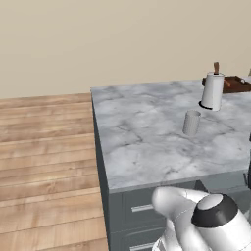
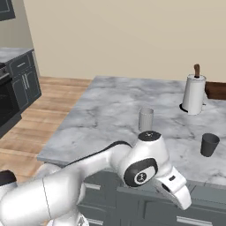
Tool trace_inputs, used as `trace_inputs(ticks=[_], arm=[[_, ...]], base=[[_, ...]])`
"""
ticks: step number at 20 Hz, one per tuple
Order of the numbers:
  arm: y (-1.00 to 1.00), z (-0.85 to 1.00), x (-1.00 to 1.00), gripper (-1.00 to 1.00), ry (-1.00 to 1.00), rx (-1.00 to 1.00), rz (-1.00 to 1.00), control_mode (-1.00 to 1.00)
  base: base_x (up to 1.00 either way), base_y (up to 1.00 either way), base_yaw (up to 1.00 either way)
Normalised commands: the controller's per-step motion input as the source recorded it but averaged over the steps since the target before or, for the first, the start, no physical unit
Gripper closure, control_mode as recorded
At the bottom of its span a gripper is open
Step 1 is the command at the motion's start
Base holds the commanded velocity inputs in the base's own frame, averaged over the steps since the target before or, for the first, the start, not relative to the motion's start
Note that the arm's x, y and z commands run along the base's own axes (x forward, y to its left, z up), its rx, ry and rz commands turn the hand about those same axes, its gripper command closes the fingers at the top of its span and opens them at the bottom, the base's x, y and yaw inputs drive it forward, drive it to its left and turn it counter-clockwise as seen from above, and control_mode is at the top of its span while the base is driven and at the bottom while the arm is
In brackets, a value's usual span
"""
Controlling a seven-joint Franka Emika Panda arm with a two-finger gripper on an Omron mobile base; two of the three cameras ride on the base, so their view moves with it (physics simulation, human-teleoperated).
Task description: Take the tongs from the drawer on the right and place them on the dining counter next to the tray containing the kebab skewer.
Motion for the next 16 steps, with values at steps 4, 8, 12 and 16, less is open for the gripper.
trace_inputs(ticks=[4, 8, 12, 16], arm=[[-0.56, 0.00, 0.06, -1.00, -0.05, 0.43, -0.09, -1.00], [-0.44, 0.07, 0.06, -1.00, 0.00, 0.30, -0.04, -1.00], [-0.47, 0.16, 0.02, -1.00, 0.00, 0.28, -0.02, -1.00], [-0.48, 0.07, 0.03, -1.00, -0.01, 0.30, -0.04, -1.00]], base=[[0.00, 0.00, 0.00], [0.00, 0.00, 0.00], [0.00, 0.00, 0.00], [0.00, 0.00, 0.00]])
